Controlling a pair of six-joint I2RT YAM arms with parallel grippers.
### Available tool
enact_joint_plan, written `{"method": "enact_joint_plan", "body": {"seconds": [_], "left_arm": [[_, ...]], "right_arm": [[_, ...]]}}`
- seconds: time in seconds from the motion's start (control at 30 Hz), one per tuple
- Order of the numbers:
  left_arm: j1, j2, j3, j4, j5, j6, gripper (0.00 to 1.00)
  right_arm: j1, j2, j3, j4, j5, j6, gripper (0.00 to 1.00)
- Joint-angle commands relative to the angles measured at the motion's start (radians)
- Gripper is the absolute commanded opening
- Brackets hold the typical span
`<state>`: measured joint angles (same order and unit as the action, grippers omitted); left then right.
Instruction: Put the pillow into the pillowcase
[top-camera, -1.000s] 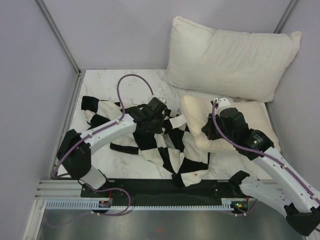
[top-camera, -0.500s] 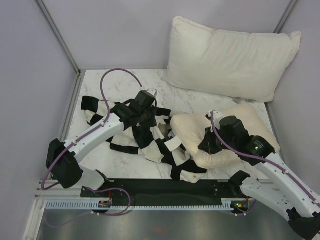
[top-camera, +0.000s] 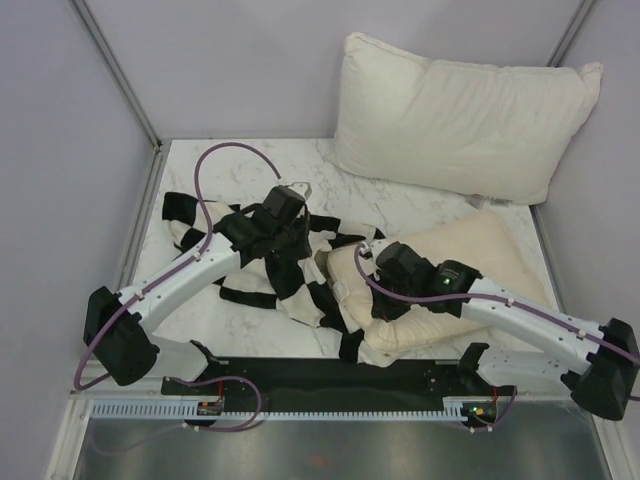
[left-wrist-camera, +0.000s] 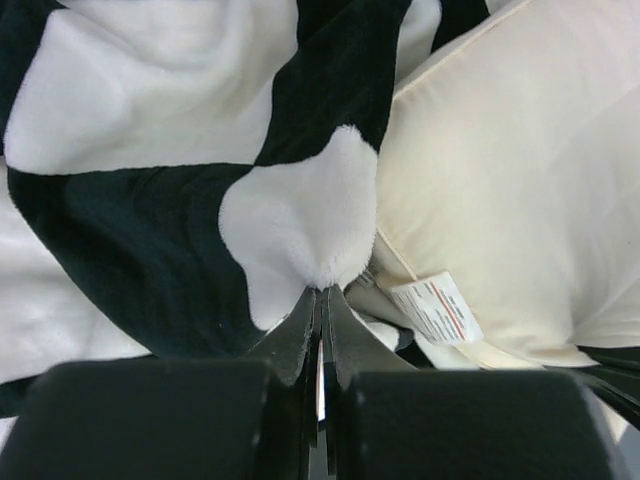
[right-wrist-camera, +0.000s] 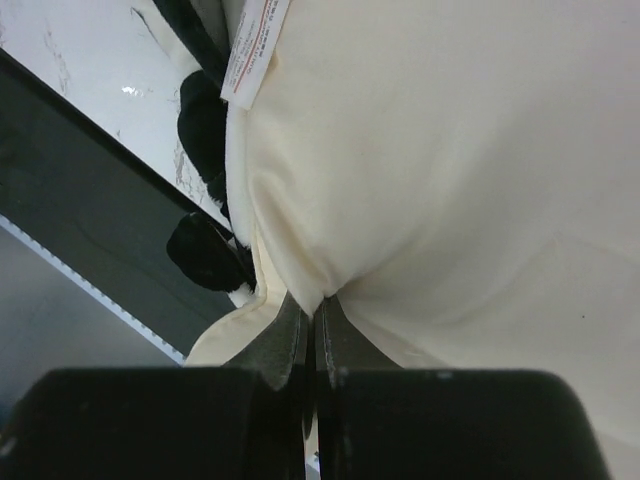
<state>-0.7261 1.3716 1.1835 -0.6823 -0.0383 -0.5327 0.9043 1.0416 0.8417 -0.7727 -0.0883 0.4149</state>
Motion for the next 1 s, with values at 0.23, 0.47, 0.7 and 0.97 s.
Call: {"method": "enact_joint_plan", "body": {"seconds": [0.23,0.47,0.7,0.97], "left_arm": [[-0.021,-0.062,-0.058,0.026,0.176,0.013,0.02],[-0.022,-0.121,-0.076,0.085,0.328,-0.010,0.02],[-0.022,-0.135,-0.045,0.134,0.471,-0.061,0.02],[-0.024,-0.128,-0.114,0.329,0.603,-0.188,0.02]], "right_arm": [[-0.011,0.362,0.308,0.239,0.125,-0.016,0.00],[-0.142,0.478,0.355,0.440,0.108,0.068,0.00],[-0.160,0.543,0.243,0.689,0.205,0.157,0.00],[-0.211,0.538,-0.172,1.482,-0.080,0.499,0.00]]}}
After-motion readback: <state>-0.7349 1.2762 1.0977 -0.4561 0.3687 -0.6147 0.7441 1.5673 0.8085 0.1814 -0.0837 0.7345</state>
